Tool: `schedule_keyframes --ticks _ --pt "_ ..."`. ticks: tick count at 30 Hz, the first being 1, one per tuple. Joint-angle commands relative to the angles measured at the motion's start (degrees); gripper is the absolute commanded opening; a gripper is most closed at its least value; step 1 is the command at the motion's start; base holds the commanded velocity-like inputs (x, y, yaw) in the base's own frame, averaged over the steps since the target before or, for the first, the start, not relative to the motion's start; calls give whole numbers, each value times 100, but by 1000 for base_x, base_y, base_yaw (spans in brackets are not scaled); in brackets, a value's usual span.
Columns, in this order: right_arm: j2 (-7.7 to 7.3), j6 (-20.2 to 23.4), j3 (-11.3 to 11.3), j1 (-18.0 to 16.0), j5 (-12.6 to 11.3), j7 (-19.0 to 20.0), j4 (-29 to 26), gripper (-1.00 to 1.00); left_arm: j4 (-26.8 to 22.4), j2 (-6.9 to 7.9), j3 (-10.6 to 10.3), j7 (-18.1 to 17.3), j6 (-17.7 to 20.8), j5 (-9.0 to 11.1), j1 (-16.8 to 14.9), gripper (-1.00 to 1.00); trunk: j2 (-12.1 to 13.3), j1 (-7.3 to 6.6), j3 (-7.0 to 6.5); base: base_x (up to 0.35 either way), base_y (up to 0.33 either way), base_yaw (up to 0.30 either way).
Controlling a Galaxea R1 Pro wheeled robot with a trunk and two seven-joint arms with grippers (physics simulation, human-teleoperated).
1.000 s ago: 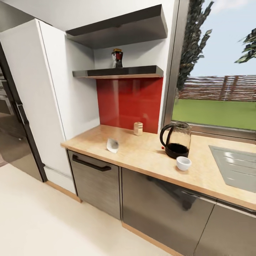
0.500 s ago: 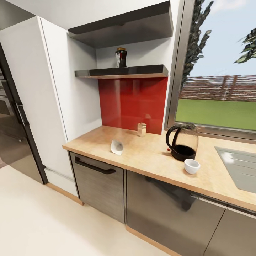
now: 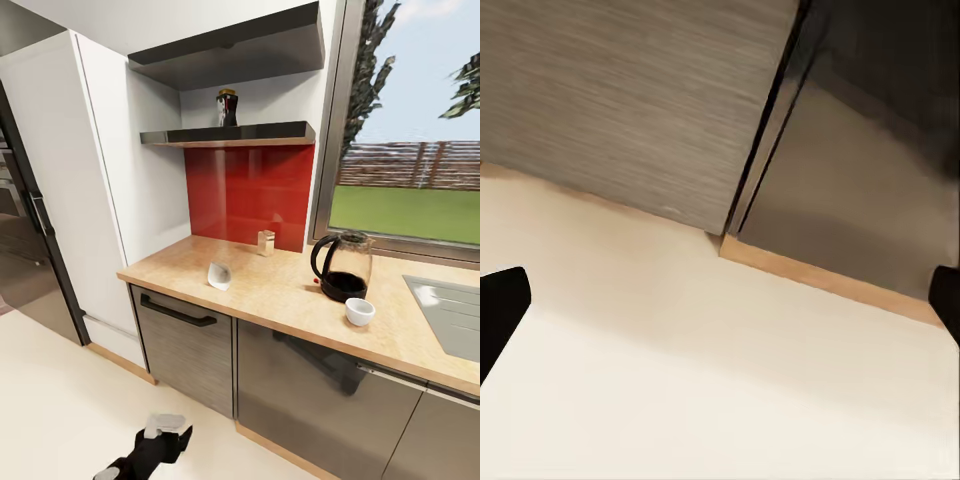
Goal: Set up a coffee station on the kitchen countertop: keep the coffee maker on the countertop, move the bottle of coffee from the kitchen shelf to the counter next to the coffee maker, place a paper coffee filter on top of the coffee maker, put the saucer next to the coffee maker with the coffee cup on the saucer, and place the electric kettle next to the coffee maker.
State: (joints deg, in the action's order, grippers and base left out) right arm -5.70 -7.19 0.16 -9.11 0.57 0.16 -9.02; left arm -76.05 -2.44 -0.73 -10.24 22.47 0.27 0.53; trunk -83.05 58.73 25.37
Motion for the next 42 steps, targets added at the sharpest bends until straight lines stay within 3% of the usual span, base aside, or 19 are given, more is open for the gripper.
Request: schedule_keyframes --ticks 1,5,10,12,15,17,18,20,21,22,23,24,25,28,31,34,36,38,42 --pt "-1 -19 1 -3 5 2 5 100 -279 -9 2 -281 273 30 0 100 -3 0 5 0 0 0" --pt "-1 -19 1 -3 5 2 6 100 -742 -42 -3 -818 704 258 0 100 -3 0 5 0 0 0" --pt "-1 -20 1 -3 5 -1 6 100 -1142 -73 -5 -1525 1030 713 -23 100 -3 0 5 0 0 0" --pt "-1 -19 1 -3 5 -6 6 100 -1244 -143 -6 -1732 1119 1014 -326 100 -3 0 5 0 0 0" --pt "-1 -20 1 -3 5 -6 6 100 -1266 -181 -6 -1776 1308 1235 -700 100 -3 0 5 0 0 0" --pt "-1 -20 1 -3 8 -6 11 100 -1272 -262 -6 -1787 1481 1381 -1196 100 -3 0 5 0 0 0" --pt "-1 -23 1 -3 11 -7 50 100 -1268 -380 -6 -1770 1540 1428 -1622 100 -3 0 5 0 0 0" --pt "-1 -25 1 -3 12 -5 109 100 -1265 -445 -6 -1753 1563 1444 -1922 100 -3 0 5 0 0 0" --pt "-1 -28 1 -3 12 -5 170 100 -1259 -488 -6 -1719 1580 1450 -2265 100 -3 0 5 0 0 0" --pt "-1 -132 1 -3 10 -3 239 100 -1238 -540 -6 -1522 1599 1453 -2957 100 -3 0 5 0 0 0" --pt "-1 -251 1 -3 11 -4 256 100 -1226 -566 -6 -1321 1603 1452 -3207 100 -3 0 5 0 0 0" --pt "-13 -514 1 -3 13 -3 287 100 -1196 -710 -11 -458 1598 1446 -3641 100 -3 0 5 0 0 0" --pt "-26 -591 1 -3 13 -5 326 100 -1176 -756 -33 100 1585 1444 -3775 100 -3 0 5 0 0 0" --pt "-46 -679 6 -3 24 -1 511 100 -1057 -756 -271 862 1427 1432 -3919 100 -3 0 5 0 0 0" --pt "-53 -715 8 -3 201 0 627 100 -626 -756 -480 1203 1010 1365 -4044 100 -3 0 5 0 0 0" --pt "-53 -740 4 -2 776 1 792 100 388 -756 -591 1398 503 909 -4430 100 -3 0 5 0 0 0" --pt "-54 -775 2 -2 960 1 882 100 807 -756 -616 1446 401 657 -4545 100 -3 0 5 0 0 0" --pt "-54 -854 2 -1 1076 2 941 100 1170 -756 -632 1472 282 457 -4617 100 -3 0 5 0 0 0" --pt "-54 -906 1 -3 1135 2 971 100 1489 -756 -640 1485 -44 353 -4654 100 -3 0 5 0 0 0"
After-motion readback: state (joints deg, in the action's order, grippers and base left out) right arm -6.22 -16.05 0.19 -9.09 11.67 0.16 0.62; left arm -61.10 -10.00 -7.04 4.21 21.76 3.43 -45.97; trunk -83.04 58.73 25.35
